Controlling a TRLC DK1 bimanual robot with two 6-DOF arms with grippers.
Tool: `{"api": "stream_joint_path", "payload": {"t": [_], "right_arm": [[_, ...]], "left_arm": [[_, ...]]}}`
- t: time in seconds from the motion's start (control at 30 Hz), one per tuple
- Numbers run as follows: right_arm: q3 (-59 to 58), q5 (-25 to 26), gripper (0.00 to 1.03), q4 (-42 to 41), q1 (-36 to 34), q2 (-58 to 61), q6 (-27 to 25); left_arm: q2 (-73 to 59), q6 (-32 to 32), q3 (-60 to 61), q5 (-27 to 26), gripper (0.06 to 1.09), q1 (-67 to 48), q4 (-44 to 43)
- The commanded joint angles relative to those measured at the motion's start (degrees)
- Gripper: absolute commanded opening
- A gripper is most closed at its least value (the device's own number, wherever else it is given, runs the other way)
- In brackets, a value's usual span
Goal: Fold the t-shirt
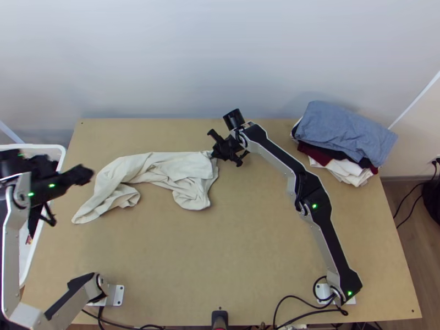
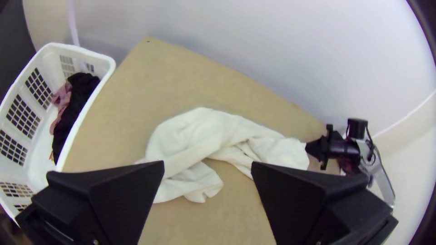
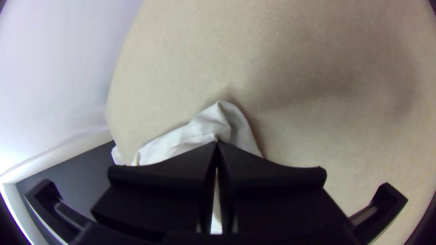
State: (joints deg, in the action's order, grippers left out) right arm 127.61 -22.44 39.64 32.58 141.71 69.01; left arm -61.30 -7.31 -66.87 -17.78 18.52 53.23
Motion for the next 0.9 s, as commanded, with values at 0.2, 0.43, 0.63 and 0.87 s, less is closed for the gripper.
{"api": "stream_joint_path", "payload": {"t": [0.2,0.43,0.63,0.87], "right_arm": [[-0.43,1.34,0.03,0.35,0.82,-8.12,-4.41],[-0.26,4.33,0.03,0.26,1.44,-12.77,-6.79],[-0.26,5.30,0.03,0.00,1.61,-15.41,-7.75],[-1.31,5.30,0.03,0.26,1.61,-18.40,-8.46]], "left_arm": [[-4.18,0.63,4.03,20.33,0.99,-17.38,-7.71],[-8.05,4.59,8.86,30.35,0.99,-24.94,-14.91],[-12.97,8.45,11.41,34.74,0.99,-25.82,-22.47],[-18.77,11.62,13.35,37.20,0.99,-26.35,-29.06]]}}
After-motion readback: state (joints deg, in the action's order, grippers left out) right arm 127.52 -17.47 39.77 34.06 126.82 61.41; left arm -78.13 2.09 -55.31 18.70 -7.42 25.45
